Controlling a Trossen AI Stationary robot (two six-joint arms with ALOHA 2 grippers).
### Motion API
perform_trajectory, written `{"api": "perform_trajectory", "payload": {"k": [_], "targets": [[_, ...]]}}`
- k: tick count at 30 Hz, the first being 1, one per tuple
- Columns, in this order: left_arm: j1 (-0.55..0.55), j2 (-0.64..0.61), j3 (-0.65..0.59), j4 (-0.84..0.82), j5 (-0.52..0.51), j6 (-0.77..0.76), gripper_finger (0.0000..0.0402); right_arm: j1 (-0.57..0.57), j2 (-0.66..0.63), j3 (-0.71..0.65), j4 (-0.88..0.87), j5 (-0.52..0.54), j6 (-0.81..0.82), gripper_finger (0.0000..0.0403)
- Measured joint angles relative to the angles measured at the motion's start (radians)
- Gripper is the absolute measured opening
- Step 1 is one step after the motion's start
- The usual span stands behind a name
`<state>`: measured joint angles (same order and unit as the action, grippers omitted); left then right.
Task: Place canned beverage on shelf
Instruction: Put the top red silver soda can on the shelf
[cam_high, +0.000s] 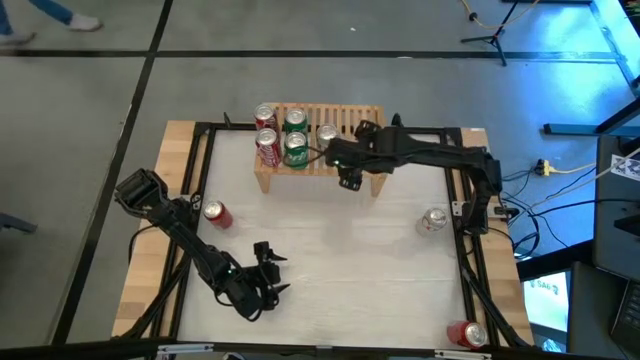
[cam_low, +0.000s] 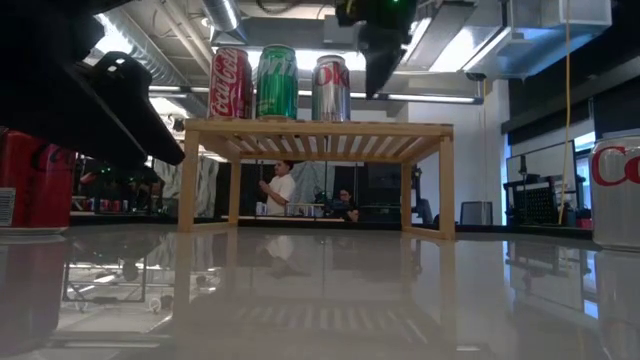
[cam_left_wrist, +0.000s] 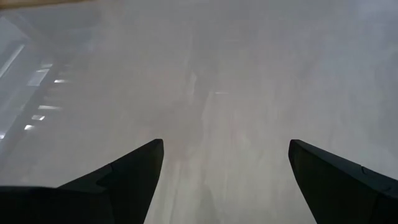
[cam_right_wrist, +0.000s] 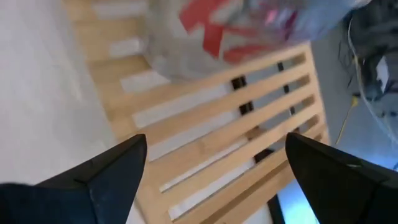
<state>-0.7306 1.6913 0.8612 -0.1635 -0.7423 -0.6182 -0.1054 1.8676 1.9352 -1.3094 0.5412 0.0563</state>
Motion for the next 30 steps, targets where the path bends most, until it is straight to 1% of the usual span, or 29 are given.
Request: {"api": "perform_trajectory", "payload": {"k": [3, 5, 8, 11, 14, 17, 20, 22, 25, 30], "targets": [[0.001, 0.0, 0.0, 0.0, -0.004, 0.0, 0.0337, -0.007, -0.01, -0.029, 0.003, -0.001, 0.042, 0.0379], [0.001, 0.0, 0.0, 0.0, -0.004, 0.0, 0.0337, -0.006, -0.041, -0.057, 0.022, 0.007, 0.051, 0.0379], [-0.002, 0.0, 0.0, 0.001, -0.004, -0.001, 0.0337, 0.001, -0.127, -0.143, 0.138, 0.02, 0.049, 0.0379], [-0.006, 0.0, 0.0, 0.002, -0.004, 0.0, 0.0337, 0.003, -0.245, -0.294, 0.345, 0.014, 0.02, 0.0379], [-0.005, 0.0, 0.0, 0.003, -0.004, -0.001, 0.0337, 0.001, -0.352, -0.468, 0.569, -0.046, 0.0, 0.0379], [-0.005, 0.0, 0.0, 0.004, -0.004, -0.001, 0.0337, 0.0, -0.416, -0.628, 0.774, -0.079, -0.029, 0.0379], [-0.005, 0.0, 0.0, 0.005, -0.007, 0.0, 0.0337, 0.0, -0.435, -0.749, 0.972, -0.08, -0.066, 0.0379], [-0.004, 0.0, 0.0, 0.005, -0.008, 0.0, 0.0337, -0.009, -0.431, -0.801, 1.058, -0.084, -0.088, 0.0379], [-0.003, 0.0, 0.0, 0.005, -0.012, 0.0, 0.0337, -0.027, -0.416, -0.843, 1.137, -0.099, -0.095, 0.0379], [-0.003, 0.0, 0.0, 0.003, -0.039, 0.0, 0.0337, -0.054, -0.41, -0.862, 1.224, -0.143, -0.116, 0.0379]]}}
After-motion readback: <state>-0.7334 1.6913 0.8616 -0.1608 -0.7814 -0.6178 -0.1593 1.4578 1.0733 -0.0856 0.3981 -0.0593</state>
